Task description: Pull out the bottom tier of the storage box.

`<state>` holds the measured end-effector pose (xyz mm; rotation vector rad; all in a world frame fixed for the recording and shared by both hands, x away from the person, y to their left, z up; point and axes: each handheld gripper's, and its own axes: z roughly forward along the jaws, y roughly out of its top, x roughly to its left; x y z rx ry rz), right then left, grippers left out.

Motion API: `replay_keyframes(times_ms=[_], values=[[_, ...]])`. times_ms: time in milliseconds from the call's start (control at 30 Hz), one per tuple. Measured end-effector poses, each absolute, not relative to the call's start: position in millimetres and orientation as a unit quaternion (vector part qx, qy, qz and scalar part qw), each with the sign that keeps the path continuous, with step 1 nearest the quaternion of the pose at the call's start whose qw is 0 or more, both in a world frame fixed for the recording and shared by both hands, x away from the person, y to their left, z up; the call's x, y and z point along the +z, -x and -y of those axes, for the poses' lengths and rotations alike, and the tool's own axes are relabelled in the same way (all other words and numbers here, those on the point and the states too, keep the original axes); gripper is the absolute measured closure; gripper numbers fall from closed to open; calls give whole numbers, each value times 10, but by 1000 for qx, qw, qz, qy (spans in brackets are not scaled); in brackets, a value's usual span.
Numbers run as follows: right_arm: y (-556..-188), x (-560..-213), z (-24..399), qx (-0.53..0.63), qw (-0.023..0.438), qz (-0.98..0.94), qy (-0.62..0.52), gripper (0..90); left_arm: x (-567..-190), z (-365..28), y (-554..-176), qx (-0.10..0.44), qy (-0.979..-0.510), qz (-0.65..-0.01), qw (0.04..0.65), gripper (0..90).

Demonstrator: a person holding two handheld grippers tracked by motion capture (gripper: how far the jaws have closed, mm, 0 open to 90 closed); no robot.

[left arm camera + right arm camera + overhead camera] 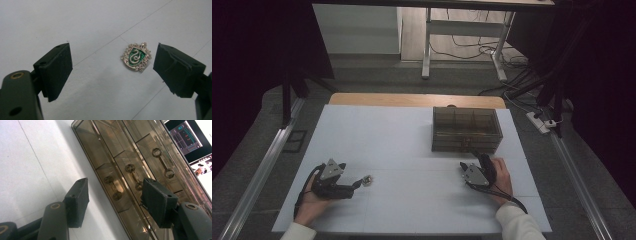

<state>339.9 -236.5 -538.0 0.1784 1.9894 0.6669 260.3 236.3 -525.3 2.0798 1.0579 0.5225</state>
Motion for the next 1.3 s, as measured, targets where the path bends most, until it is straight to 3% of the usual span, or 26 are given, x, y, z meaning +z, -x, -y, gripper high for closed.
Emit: replay_keyframes(times_ms=[833, 1300], values=[[-3475, -5466, 2335, 256, 516, -816, -51, 457, -5252, -2366, -2610, 205, -809, -415, 363, 145], [-3506, -5507, 2309, 253, 507, -823, -31, 552, -5252, -2367, -2611, 207, -809, -413, 364, 145]])
